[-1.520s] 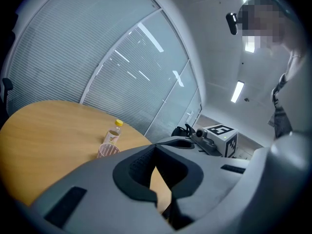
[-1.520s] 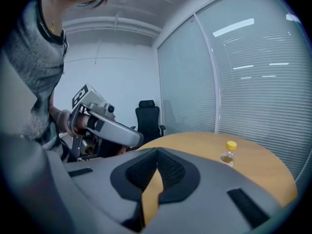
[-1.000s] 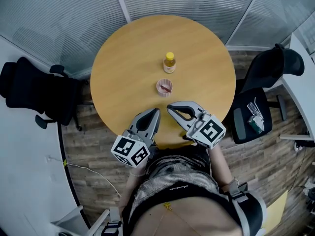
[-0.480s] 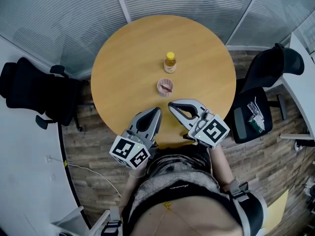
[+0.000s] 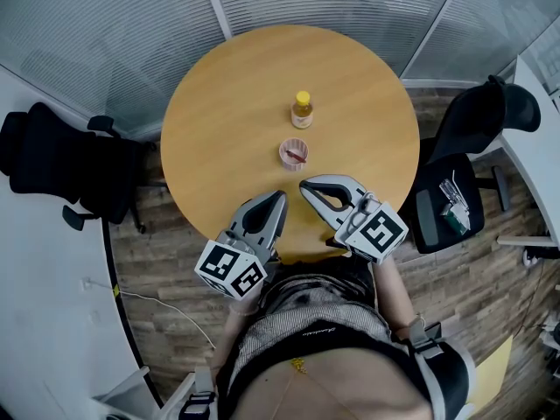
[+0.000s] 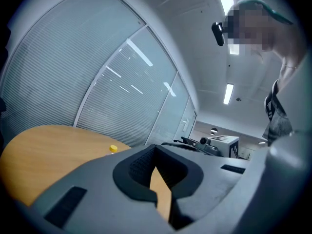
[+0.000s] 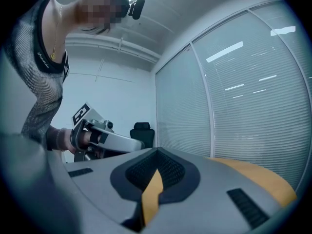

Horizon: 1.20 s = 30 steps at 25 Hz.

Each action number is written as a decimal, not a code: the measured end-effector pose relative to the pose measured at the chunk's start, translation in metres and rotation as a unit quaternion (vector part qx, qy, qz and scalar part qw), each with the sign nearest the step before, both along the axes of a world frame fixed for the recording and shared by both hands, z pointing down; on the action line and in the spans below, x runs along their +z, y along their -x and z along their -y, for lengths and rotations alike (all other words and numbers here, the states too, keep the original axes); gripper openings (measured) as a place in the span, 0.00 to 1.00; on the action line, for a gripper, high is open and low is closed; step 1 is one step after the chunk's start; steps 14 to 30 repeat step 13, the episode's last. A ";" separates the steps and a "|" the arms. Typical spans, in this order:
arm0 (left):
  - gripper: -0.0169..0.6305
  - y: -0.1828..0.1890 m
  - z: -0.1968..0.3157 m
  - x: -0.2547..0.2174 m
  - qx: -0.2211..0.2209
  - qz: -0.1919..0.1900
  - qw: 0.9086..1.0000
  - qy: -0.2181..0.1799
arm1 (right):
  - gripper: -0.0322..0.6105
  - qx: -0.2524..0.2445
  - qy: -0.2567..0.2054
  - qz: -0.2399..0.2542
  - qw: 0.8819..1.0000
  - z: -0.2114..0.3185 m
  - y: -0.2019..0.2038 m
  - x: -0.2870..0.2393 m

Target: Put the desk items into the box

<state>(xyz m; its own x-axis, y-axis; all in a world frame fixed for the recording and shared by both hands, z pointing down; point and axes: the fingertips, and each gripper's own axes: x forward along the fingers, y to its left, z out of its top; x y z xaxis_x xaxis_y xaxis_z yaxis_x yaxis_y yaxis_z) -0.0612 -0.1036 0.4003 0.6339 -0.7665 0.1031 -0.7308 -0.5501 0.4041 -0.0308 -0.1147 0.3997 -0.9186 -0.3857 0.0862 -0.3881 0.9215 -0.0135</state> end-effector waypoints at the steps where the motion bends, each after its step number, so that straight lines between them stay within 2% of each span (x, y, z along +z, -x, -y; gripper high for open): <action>1: 0.03 0.000 0.001 0.001 0.000 0.000 1.000 0.000 | 0.08 -0.001 -0.007 0.000 1.000 0.001 0.000 0.000; 8: 0.03 0.002 0.002 0.004 -0.002 0.002 1.000 0.003 | 0.08 0.008 0.019 -0.012 1.000 0.002 -0.002 0.009; 30: 0.03 0.004 0.004 0.004 -0.002 0.001 1.000 0.008 | 0.08 0.009 0.023 -0.008 1.000 0.004 0.000 0.008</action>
